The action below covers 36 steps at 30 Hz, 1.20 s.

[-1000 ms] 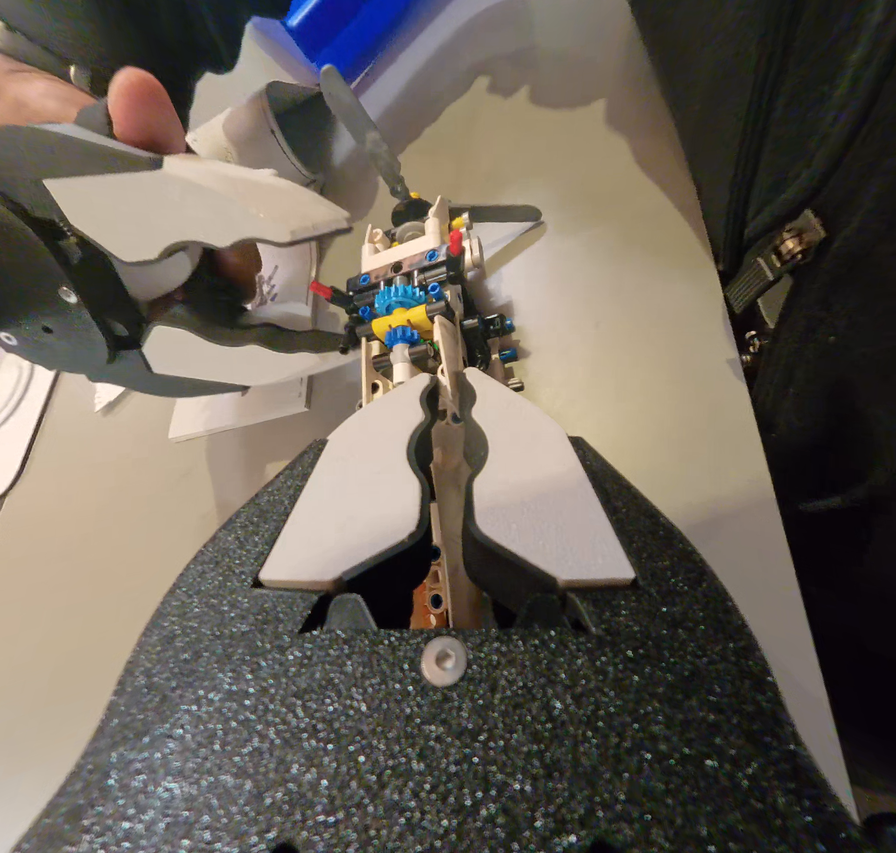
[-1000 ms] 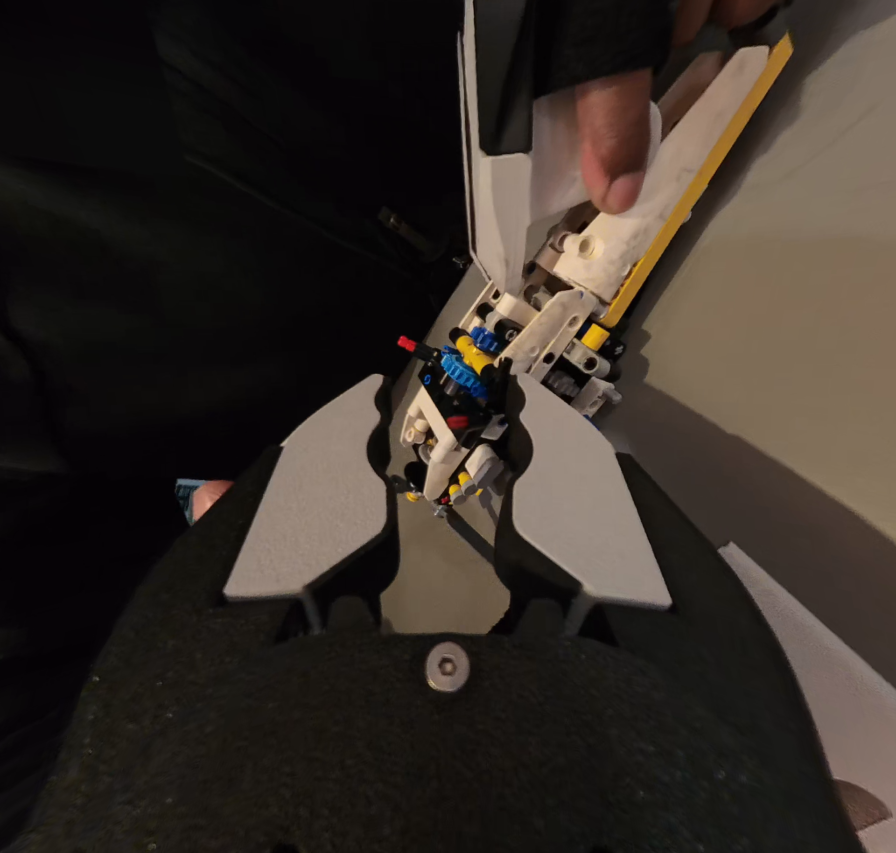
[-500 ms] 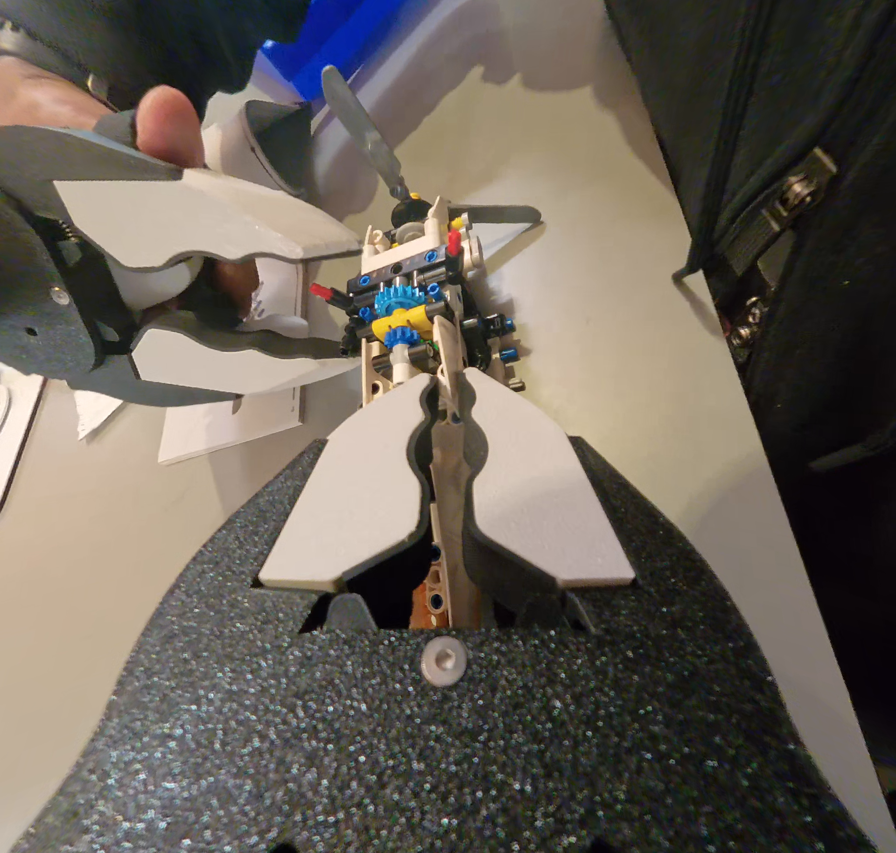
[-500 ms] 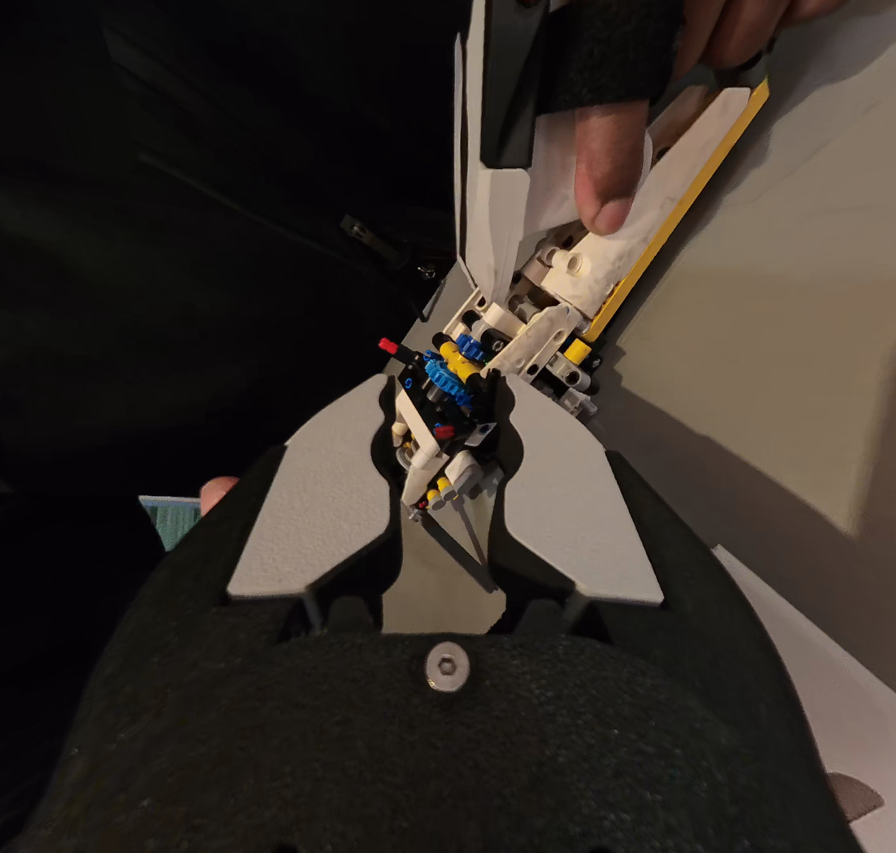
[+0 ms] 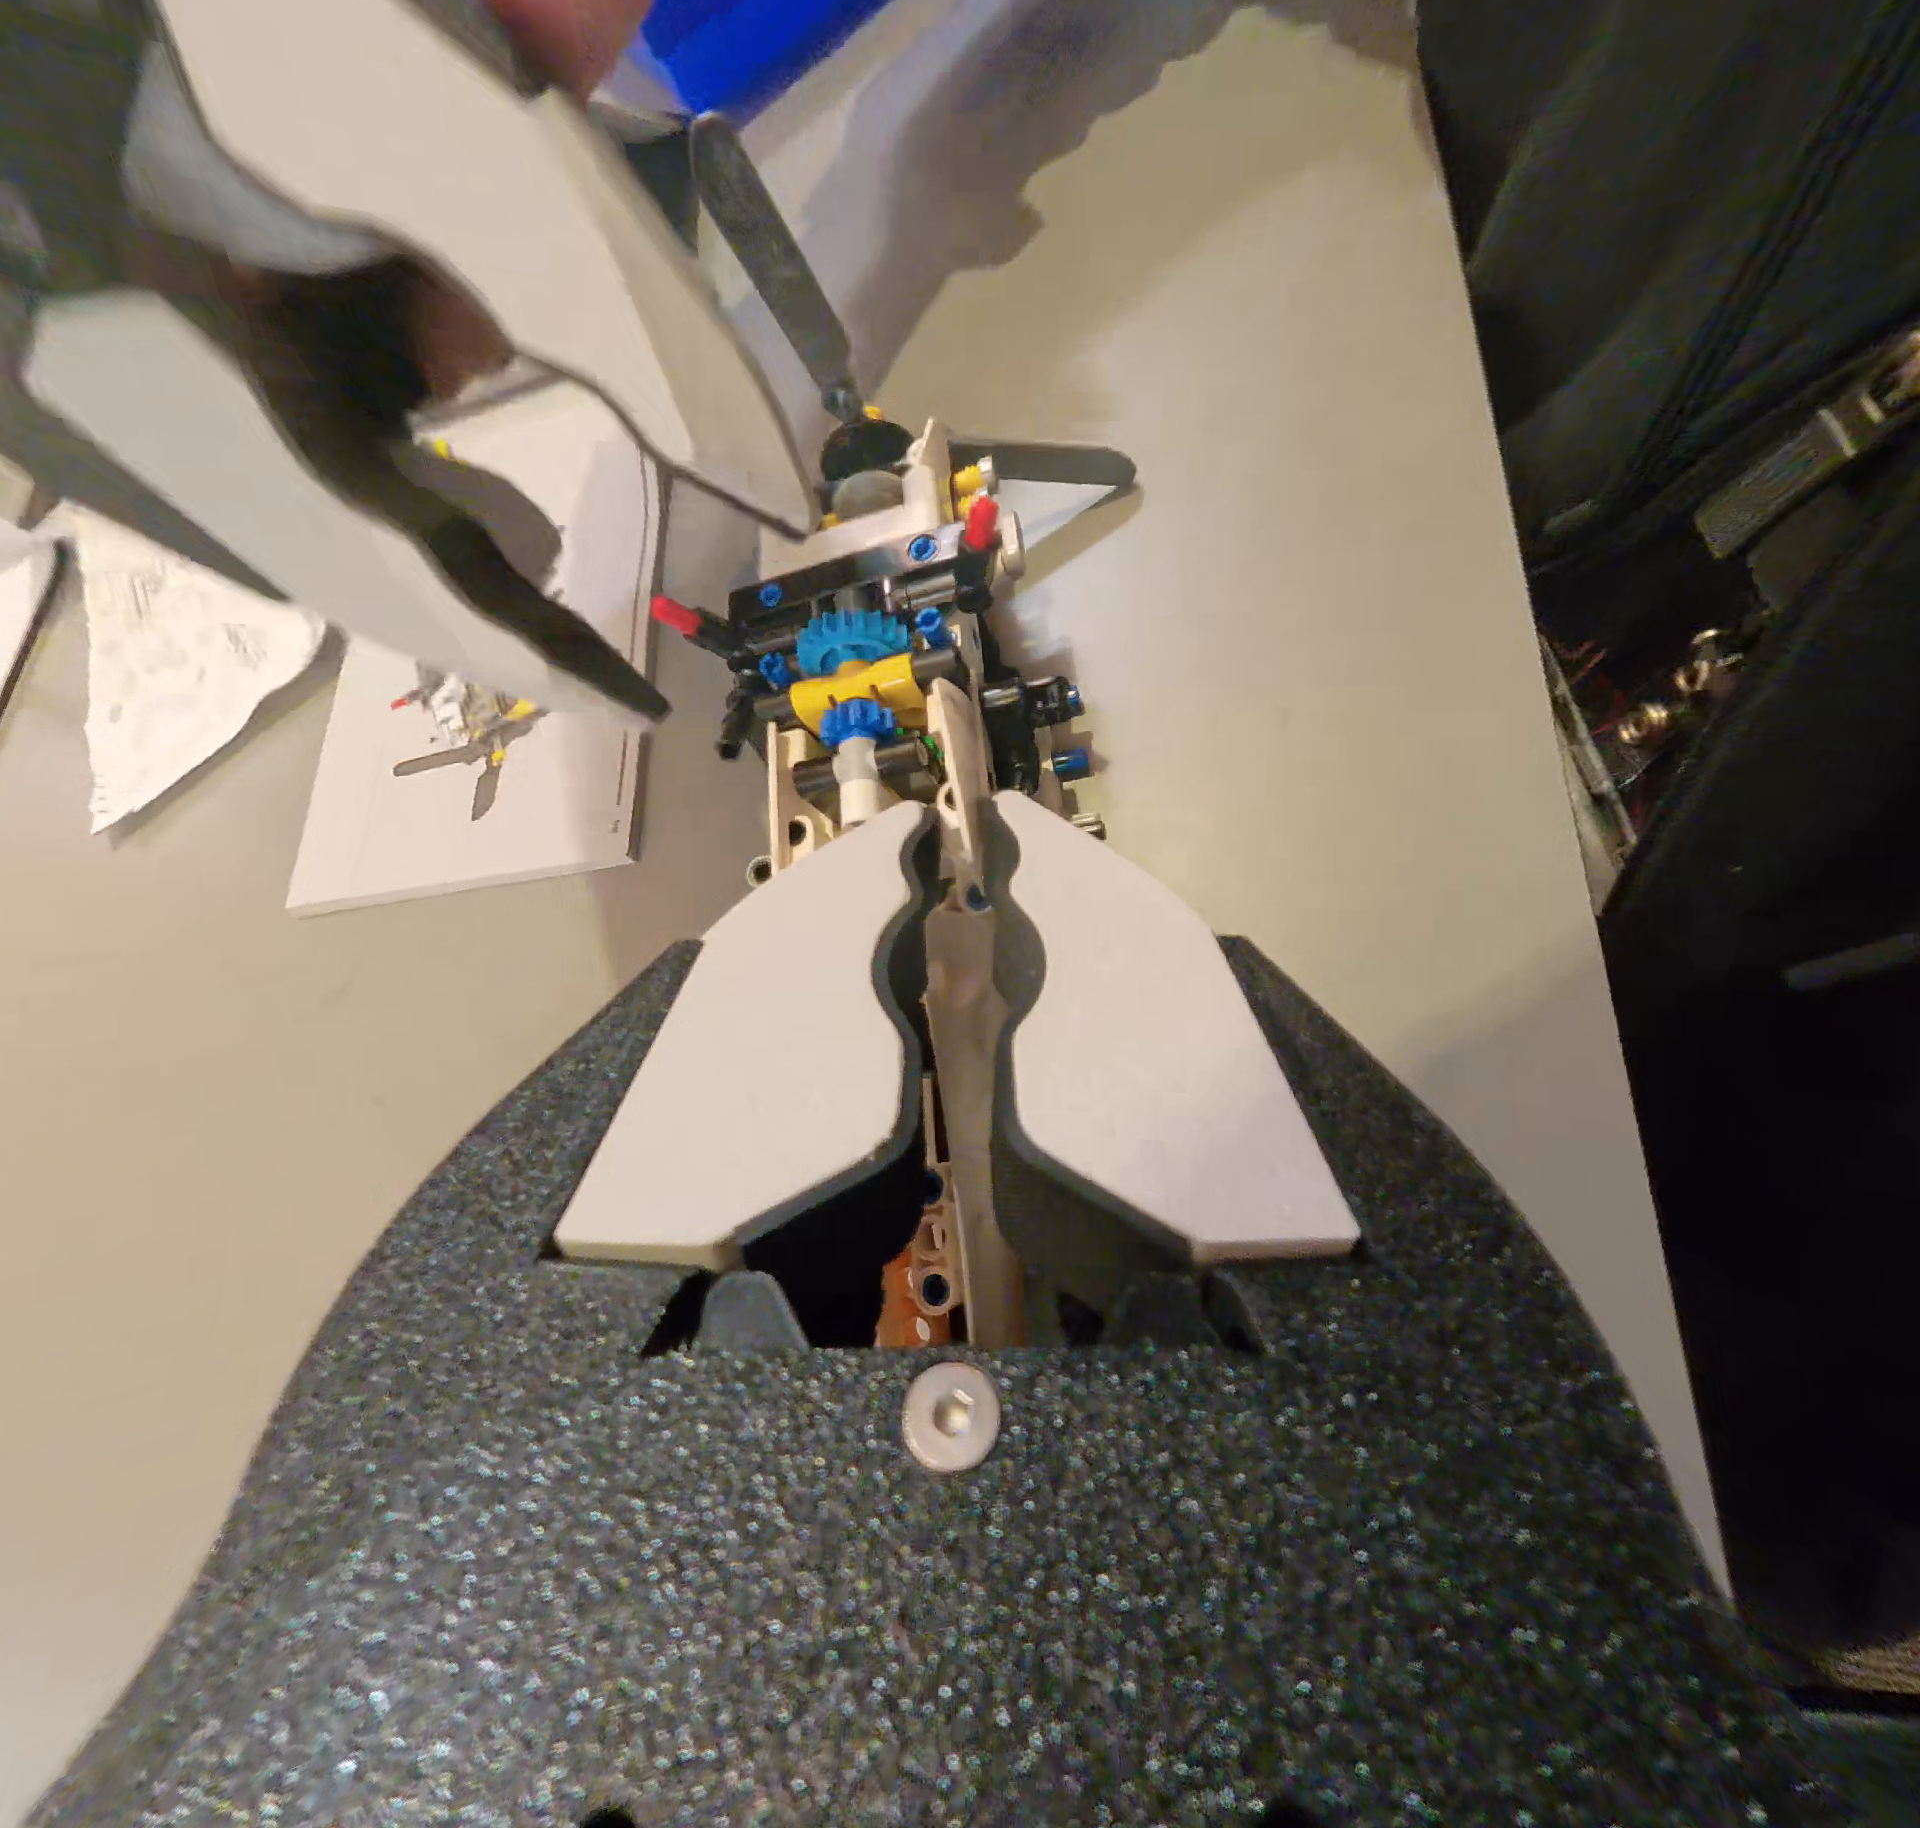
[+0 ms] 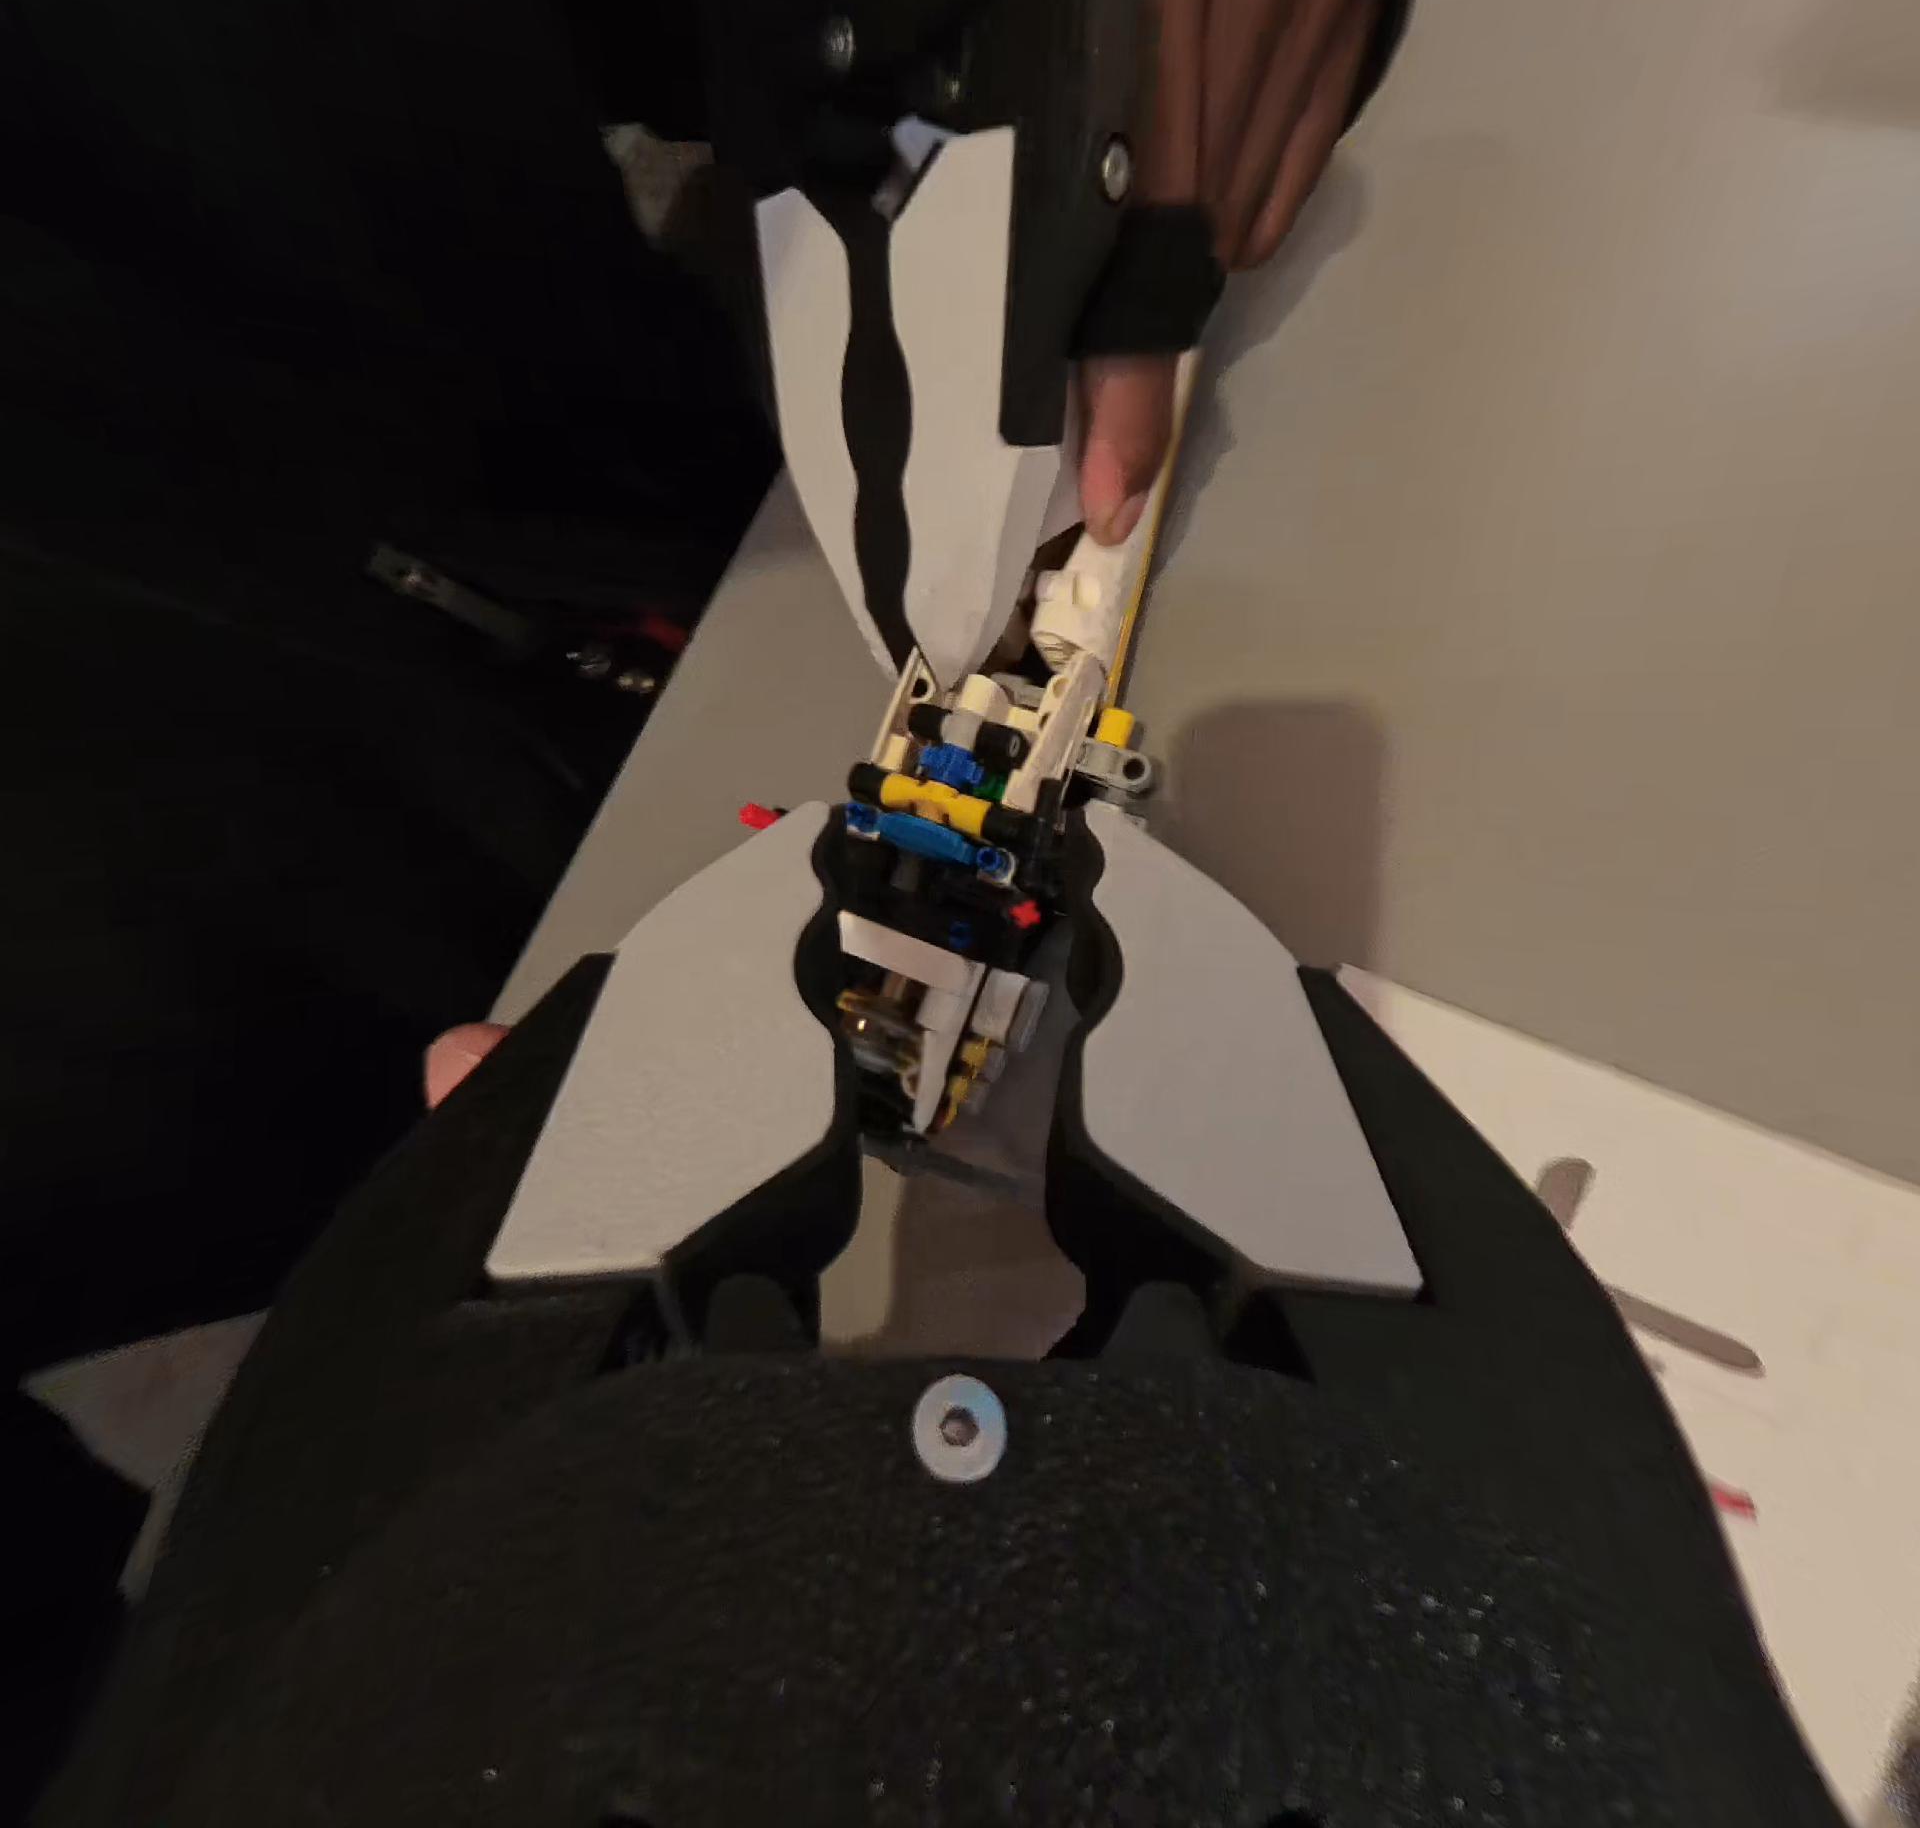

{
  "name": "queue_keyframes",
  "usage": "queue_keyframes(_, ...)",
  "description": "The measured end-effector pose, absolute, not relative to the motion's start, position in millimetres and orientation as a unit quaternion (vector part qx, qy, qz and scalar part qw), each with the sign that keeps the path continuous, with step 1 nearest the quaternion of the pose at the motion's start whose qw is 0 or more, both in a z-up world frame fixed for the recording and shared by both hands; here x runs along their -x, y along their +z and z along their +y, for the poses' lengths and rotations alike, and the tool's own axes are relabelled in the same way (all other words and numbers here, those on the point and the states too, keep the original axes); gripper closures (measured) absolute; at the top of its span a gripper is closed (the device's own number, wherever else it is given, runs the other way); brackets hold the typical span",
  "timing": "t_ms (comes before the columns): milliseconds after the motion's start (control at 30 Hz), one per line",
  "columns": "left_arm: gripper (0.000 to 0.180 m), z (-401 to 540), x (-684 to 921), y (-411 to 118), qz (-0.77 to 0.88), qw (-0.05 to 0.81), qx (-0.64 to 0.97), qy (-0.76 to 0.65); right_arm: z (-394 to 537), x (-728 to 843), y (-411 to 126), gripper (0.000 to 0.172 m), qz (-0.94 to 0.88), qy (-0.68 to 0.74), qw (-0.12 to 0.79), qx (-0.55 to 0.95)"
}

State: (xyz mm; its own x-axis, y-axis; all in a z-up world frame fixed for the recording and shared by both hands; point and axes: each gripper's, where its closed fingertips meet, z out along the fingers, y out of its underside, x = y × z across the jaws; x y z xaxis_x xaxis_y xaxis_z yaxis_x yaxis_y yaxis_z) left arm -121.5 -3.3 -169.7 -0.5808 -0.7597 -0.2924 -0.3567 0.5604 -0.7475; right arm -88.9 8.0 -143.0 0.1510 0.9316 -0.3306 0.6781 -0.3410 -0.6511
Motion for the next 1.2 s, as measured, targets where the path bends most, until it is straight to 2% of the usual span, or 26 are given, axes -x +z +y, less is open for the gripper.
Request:
queue_keyframes(167, 0.171, -8.8, 122.8, -170.1, 0.832, 0.283, 0.343, -0.332, 2.7, 85.9, -142.7, 0.135, -0.536, 0.238, 0.266, 0.765)
queue_keyframes(233, 0.171, -13.2, 123.5, -169.9, 0.838, 0.271, 0.336, -0.335, -0.6, 83.2, -146.1, 0.126, -0.535, 0.201, 0.268, 0.776)
queue_keyframes(433, 0.171, -16.9, 122.9, -171.1, 0.842, 0.257, 0.338, -0.334, 3.1, 71.5, -119.2, 0.114, -0.485, 0.164, 0.353, 0.783)
queue_keyframes(600, 0.171, -14.7, 122.4, -171.5, 0.837, 0.263, 0.354, -0.324, -6.9, 59.3, -100.4, 0.105, -0.471, 0.132, 0.389, 0.781)
queue_keyframes(1000, 0.174, -16.8, 119.8, -161.4, 0.839, 0.29, 0.362, -0.287, -35.3, 98.4, -141.6, 0.105, -0.521, 0.121, 0.356, 0.767)
queue_keyframes(1200, 0.171, -14.9, 120.4, -165.7, 0.844, 0.259, 0.381, -0.274, -34.7, 103.2, -144.9, 0.106, -0.52, 0.132, 0.357, 0.765)
